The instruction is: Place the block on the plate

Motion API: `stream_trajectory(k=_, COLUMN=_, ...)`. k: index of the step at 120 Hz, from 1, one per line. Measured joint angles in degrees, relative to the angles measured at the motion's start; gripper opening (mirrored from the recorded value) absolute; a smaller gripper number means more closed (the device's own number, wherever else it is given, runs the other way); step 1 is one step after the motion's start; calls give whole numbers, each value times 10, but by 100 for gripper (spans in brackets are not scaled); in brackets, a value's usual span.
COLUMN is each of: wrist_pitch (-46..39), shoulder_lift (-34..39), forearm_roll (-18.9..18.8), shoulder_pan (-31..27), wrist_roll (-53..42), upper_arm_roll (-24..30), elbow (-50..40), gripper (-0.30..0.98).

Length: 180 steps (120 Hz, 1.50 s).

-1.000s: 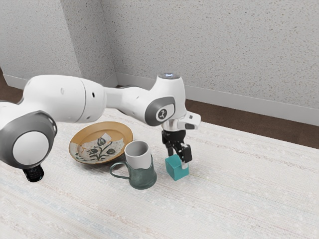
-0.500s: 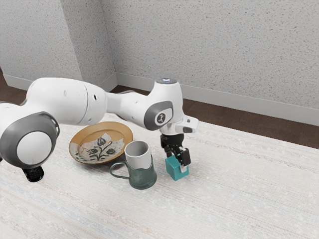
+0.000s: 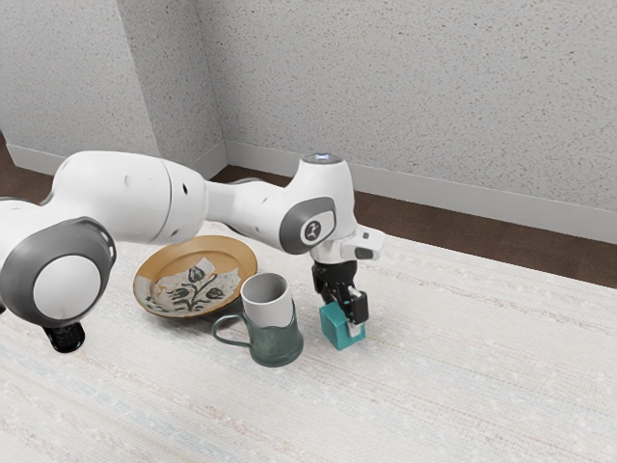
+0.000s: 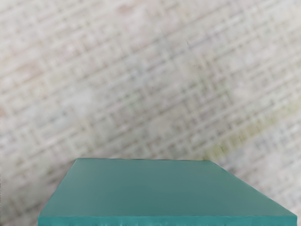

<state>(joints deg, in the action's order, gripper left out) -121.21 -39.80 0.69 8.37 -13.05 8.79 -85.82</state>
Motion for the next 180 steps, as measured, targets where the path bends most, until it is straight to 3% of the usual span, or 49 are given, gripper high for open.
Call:
stream_trajectory(k=63, wrist_pitch=9, shoulder_lift=14, forearm_roll=-3, shoulder_pan=7, wrist_roll=6, upper_arm_roll=1, elbow=0, gripper=35)
stream_trajectory(k=89, wrist_pitch=20, shoulder_lift=30, forearm_roll=-11, shoulder_pan=12, wrist_roll=20, upper_arm_roll=41, elbow=8, gripper=31)
stream_trajectory(k=117, wrist_pitch=98, shoulder_lift=35, forearm_roll=-66, shoulder_pan=-9, wrist_roll=44, upper_arm_roll=104, elbow=126, gripper=29)
stream_trajectory(k=149, wrist_pitch=229, shoulder_lift=13, forearm_roll=-109, shoulder_pan=-60, wrist_roll=37, upper_arm_roll=100, elbow=310, gripper=30)
stream_trajectory(k=180, wrist_pitch=277, shoulder_lift=5, forearm_roll=-117, shoulder_pan=-180, wrist_roll=0, upper_arm_roll=84, elbow=296, gripper=30)
